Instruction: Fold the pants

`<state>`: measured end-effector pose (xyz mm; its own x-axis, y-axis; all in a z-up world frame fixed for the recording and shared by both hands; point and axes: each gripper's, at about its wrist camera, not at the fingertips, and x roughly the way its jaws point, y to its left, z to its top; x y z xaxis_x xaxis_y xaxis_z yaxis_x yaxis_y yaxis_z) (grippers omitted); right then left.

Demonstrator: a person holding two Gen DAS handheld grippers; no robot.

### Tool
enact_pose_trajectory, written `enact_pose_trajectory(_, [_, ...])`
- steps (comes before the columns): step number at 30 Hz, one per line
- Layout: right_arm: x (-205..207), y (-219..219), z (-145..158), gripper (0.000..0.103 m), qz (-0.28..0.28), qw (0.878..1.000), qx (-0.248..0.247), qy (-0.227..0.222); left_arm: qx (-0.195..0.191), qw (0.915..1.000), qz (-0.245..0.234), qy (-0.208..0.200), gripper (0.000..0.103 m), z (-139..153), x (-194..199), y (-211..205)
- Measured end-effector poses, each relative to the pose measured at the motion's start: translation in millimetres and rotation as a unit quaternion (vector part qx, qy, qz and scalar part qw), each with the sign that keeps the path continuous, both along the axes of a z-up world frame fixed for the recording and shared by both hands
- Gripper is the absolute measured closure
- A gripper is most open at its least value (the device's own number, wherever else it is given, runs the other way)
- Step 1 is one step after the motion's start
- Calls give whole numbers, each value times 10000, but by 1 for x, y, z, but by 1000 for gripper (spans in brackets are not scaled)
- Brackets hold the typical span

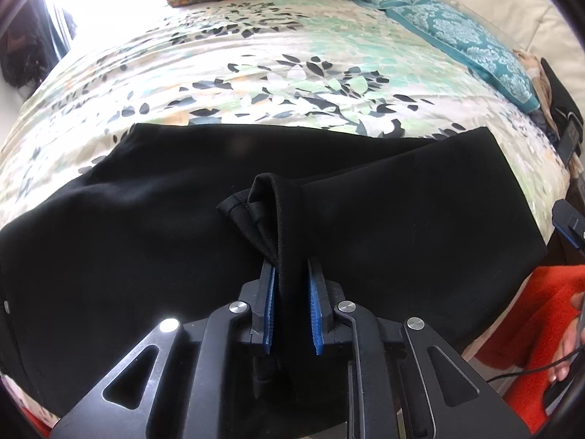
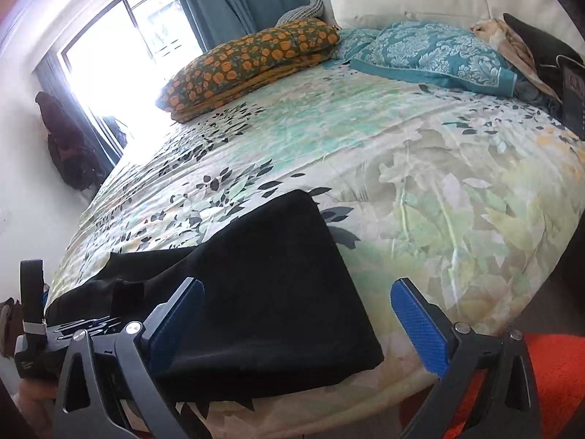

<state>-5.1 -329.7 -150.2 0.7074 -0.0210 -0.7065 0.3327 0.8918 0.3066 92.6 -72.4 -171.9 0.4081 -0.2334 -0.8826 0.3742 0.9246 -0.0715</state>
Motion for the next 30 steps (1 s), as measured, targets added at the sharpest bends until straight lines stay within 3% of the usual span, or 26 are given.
enact_pose_trajectory(1, [3,8,-2,2,181,9998,-49,30,-4,10000,23,-11,83,-1,0,1])
enact_pose_trajectory(2, [8,17,-5,2,420,9990,-132,76,19,10000,84,-17,70,0,1,3])
enact_pose_trajectory(3, [14,28,-12,2,691,9971,-221,211,68,9998,173,13,52,0,2,7])
enact_pose_trajectory(5, [31,46,-44,1,1112,9883,-343,989,44,9991,421,98,41,5,4,21])
enact_pose_trajectory(6, [34,54,-55,0,1160,9837,-624,1226,-54,9984,554,106,41,9,5,31])
enact_pose_trajectory(7, [33,61,-56,0,1174,9818,-928,1169,-169,9974,694,108,41,14,5,41])
enact_pose_trajectory(11, [32,64,-56,0,1109,9826,-993,1111,-405,9919,1134,-397,42,43,-10,60])
enact_pose_trajectory(16, [31,65,-56,0,1048,9824,-1082,1104,-447,9961,178,-740,42,52,-32,15])
enact_pose_trajectory(19, [34,63,-56,0,1041,9825,-1085,1095,-179,9982,-328,-460,42,27,-32,-13])
enact_pose_trajectory(21, [32,62,-50,1,1026,9828,-1096,1071,100,9994,-334,-90,42,2,-25,-20])
enact_pose_trajectory(26, [7,77,-5,0,1242,9830,-1347,95,58,9994,-304,-173,41,-2,-24,-18])
enact_pose_trajectory(28, [7,85,-10,1,1511,9813,-1185,162,87,9993,-313,-207,40,-4,-26,-19])
enact_pose_trajectory(30, [17,92,-29,1,1694,9780,-1041,632,115,9991,-317,-243,38,-5,-28,-20])
